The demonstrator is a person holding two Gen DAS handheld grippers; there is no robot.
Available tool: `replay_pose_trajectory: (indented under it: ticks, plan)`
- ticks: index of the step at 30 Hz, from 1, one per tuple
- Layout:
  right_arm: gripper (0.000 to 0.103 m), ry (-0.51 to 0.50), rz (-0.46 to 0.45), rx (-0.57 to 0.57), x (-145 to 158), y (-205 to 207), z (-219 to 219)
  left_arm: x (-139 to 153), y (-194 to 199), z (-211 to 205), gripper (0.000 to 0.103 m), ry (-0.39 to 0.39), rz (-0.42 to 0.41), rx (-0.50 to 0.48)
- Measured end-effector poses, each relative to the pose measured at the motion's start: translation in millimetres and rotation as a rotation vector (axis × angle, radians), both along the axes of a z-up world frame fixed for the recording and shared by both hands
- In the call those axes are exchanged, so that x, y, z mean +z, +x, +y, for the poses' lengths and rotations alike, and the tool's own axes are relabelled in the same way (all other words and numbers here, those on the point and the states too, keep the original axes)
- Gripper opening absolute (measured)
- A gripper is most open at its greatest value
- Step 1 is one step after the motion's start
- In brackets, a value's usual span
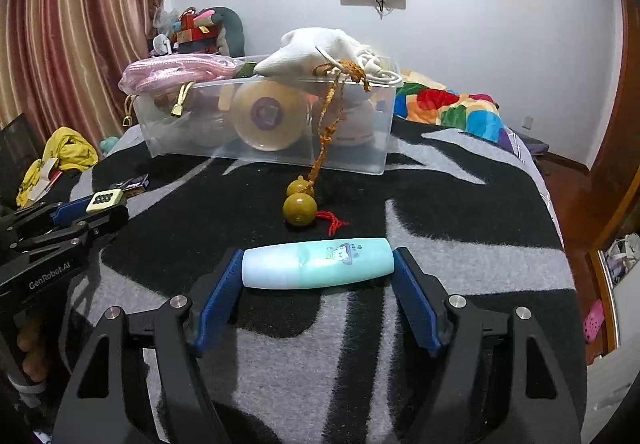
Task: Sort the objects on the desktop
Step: 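Grasp the cream dotted box with the left tool while the right tool grasps the mint-green tube, then lower the cream box and mint-green tube into the clear box and release both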
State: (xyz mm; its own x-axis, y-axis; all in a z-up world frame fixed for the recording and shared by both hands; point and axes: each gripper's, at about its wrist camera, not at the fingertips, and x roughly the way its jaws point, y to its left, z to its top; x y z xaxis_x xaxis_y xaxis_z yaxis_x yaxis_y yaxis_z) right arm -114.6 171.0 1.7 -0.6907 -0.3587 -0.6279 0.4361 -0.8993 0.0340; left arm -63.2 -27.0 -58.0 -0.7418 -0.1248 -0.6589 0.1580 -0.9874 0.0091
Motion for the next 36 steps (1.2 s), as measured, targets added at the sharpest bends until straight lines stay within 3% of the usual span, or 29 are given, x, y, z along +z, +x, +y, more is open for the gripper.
replay_pose_trajectory:
  ticks: [8, 19, 36]
  plan:
    - [0.071, -0.031, 0.005, 0.017, 6.7, 3.2, 0.0, 11.6, 10.7, -0.4, 0.040, 0.010, 0.025, -0.018]
    - [0.071, -0.088, 0.007, 0.046, 23.1, 2.3, 3.3, 35.1, 17.8, -13.2, 0.040, 0.131, 0.044, -0.117]
    - [0.071, -0.043, 0.144, 0.172, 78.9, -4.2, -16.1, 85.9, -17.0, -29.1, 0.040, 0.171, 0.058, -0.238]
